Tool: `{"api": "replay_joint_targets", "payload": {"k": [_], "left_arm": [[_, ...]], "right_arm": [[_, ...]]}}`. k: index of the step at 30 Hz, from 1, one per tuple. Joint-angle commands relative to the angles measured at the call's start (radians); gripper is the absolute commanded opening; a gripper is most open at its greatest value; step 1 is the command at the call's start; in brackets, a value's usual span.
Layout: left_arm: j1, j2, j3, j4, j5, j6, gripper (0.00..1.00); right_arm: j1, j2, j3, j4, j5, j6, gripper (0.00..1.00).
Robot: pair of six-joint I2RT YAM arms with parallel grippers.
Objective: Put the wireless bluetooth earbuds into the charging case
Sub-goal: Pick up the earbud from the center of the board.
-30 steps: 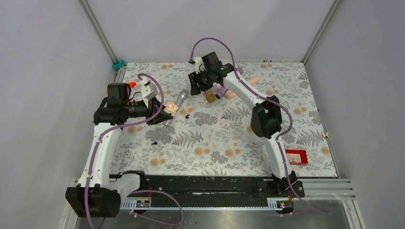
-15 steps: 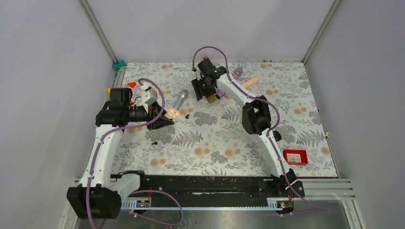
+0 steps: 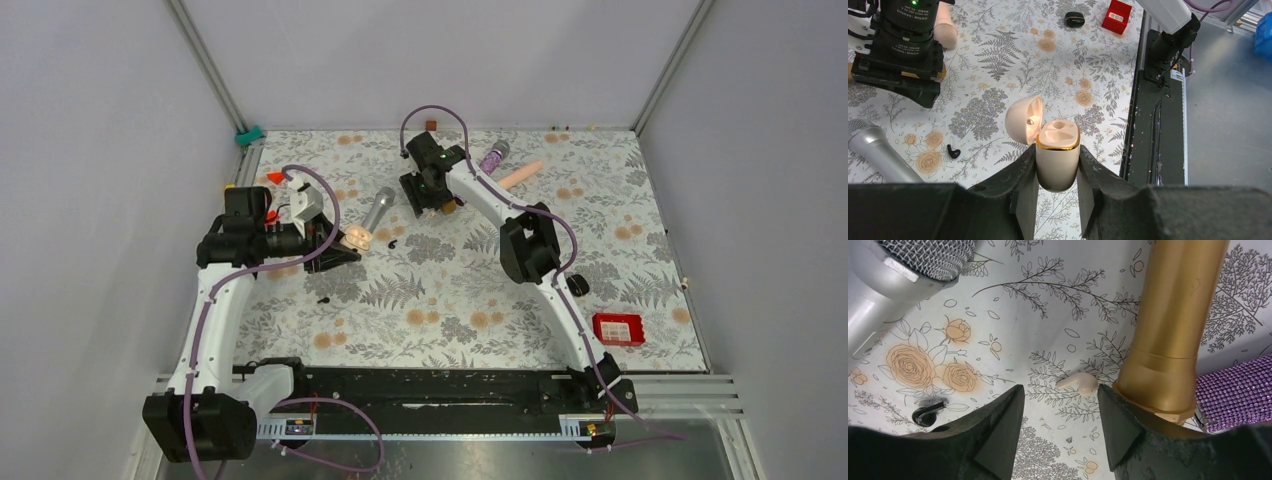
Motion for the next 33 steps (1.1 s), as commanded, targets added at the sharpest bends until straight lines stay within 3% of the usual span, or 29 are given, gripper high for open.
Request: {"api": "replay_joint_targets", "payload": {"k": [1,13,15,25,33], "left_arm": [[0.009,-0.021,-0.001,0.022,0.067,0.03,0.0],[0.02,-0.036,-0.005,0.022,0.082,0.034,0.0],[0.023,-0.038,-0.007,0.023,0.084,0.034,0.0],[0.035,-0.037,-0.004,0.022,0.103,0.03,0.0],[0.043,-0.026,0.011,-0.034,0.113,0.085,0.0]], "right_arm": [[0.007,0.005,0.051,-0.016,0.049,0.019,0.64],[0.007,0.019,0.031,-0.005,-0.059,0.096,0.69],[0.007,0.029,0.035,-0.005,-0.073,0.114,0.64],[0.01,0.035,0.044,0.006,-0.09,0.121,0.6],[0.028,-0.01,0.026,-0.01,-0.243,0.132,0.6]]}}
